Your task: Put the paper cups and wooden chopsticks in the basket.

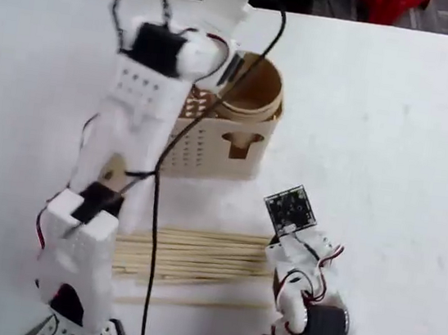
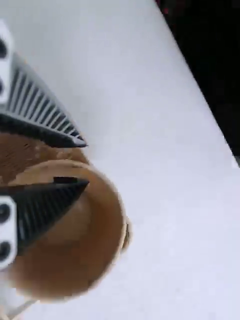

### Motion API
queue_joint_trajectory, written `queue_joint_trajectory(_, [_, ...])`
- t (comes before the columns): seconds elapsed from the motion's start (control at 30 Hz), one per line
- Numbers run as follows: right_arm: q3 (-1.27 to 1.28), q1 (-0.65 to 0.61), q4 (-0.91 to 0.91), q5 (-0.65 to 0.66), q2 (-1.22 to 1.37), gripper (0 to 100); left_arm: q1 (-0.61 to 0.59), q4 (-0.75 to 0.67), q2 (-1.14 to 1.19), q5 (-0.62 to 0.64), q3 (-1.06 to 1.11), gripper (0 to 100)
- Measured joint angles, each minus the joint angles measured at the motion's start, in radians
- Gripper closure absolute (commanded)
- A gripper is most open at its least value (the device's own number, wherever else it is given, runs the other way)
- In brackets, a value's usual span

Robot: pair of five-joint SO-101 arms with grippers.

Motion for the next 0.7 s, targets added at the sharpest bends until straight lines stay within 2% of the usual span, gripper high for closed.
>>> queue_joint_trajectory(0.07, [0.000,0.000,0.000,0.000,0.000,98.1,0.000,0.087,0.000,-0.020,-0.146,88])
queue_joint_trajectory(0.13, [0.000,0.000,0.000,0.000,0.000,98.1,-0.015,0.118,-0.002,-0.028,-0.272,88])
queue_joint_trajectory(0.27, [0.000,0.000,0.000,0.000,0.000,98.1,-0.126,0.130,-0.017,-0.029,-0.311,88])
queue_joint_trajectory(0.43, [0.000,0.000,0.000,0.000,0.000,98.1,-0.342,0.130,-0.087,0.057,-0.094,88])
queue_joint_trajectory(0.5, [0.000,0.000,0.000,0.000,0.000,98.1,-0.417,0.130,-0.098,0.072,0.043,84])
queue_joint_trajectory(0.6, [0.000,0.000,0.000,0.000,0.000,98.1,-0.470,0.130,-0.097,0.074,0.265,74])
queue_joint_trajectory(0.7, [0.000,0.000,0.000,0.000,0.000,98.1,-0.473,0.129,-0.063,0.031,0.434,70])
